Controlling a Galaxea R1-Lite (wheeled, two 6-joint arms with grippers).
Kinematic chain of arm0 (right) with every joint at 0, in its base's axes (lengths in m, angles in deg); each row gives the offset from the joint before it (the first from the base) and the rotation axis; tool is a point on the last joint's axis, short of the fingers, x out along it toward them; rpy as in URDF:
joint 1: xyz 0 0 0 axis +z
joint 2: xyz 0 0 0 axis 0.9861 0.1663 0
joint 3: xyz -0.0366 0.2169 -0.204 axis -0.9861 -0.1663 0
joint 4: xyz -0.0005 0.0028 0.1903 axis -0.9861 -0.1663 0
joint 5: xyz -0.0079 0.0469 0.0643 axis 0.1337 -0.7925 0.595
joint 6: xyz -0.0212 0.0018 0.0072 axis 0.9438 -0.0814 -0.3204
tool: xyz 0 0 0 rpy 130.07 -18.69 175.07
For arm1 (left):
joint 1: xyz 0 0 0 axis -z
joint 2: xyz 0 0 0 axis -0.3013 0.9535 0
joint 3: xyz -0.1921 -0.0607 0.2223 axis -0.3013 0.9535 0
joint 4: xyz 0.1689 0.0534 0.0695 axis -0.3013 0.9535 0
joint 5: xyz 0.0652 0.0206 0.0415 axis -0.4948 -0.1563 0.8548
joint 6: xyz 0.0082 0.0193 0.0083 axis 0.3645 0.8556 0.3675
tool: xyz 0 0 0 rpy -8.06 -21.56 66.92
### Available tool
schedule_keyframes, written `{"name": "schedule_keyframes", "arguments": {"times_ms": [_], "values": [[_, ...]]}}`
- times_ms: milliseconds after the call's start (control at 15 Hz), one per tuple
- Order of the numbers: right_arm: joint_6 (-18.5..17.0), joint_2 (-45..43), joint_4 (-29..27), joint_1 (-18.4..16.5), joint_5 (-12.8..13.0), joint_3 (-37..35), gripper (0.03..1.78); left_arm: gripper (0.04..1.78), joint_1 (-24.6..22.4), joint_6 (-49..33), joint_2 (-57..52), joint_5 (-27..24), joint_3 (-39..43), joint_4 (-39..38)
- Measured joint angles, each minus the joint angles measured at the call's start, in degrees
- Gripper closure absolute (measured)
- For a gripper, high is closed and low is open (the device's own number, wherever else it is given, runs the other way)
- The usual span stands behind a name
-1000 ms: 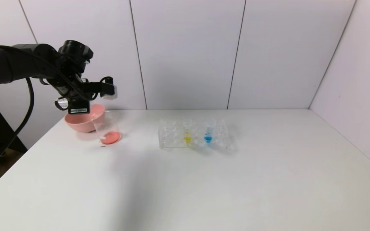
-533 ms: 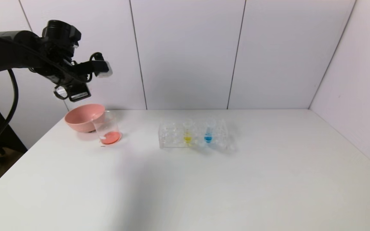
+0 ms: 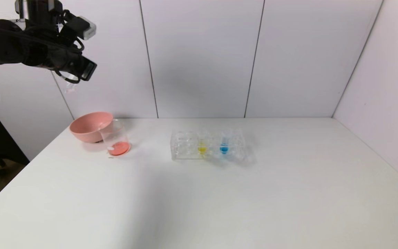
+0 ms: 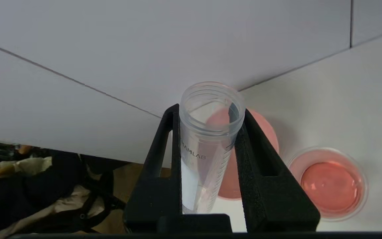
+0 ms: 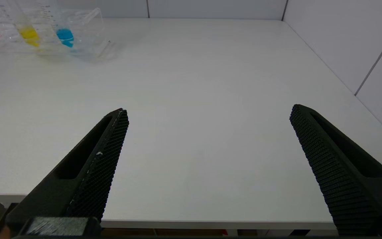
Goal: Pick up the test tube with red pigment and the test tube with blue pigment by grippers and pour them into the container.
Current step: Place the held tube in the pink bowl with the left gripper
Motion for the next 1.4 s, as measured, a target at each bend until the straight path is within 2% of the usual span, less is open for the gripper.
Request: {"name": "schedule_keyframes", "arguments": {"times_ms": [200, 467, 867, 1200, 1400], "values": [[0.00, 0.00, 0.00, 0.00, 0.02, 0.00, 0.04, 1.32, -0.59, -11.41, -0.60, -0.22, 0.00, -4.99], [0.00, 0.00, 0.00, 0.00, 0.02, 0.00, 0.04, 1.32, -1.46, -20.59, -1.24, -0.13, 1.49, -8.23], [0.00, 0.00, 0.00, 0.00, 0.02, 0.00, 0.04, 1.32, -2.23, -27.26, 1.35, 0.01, 5.35, -9.89], [0.00, 0.00, 0.00, 0.00, 0.05, 0.00, 0.04, 1.32, -4.24, -27.40, 7.89, -0.10, 11.43, -25.54], [0.00, 0.00, 0.00, 0.00, 0.02, 0.00, 0.04, 1.32, -4.75, -27.71, 10.95, -0.11, 13.34, -28.01]]}}
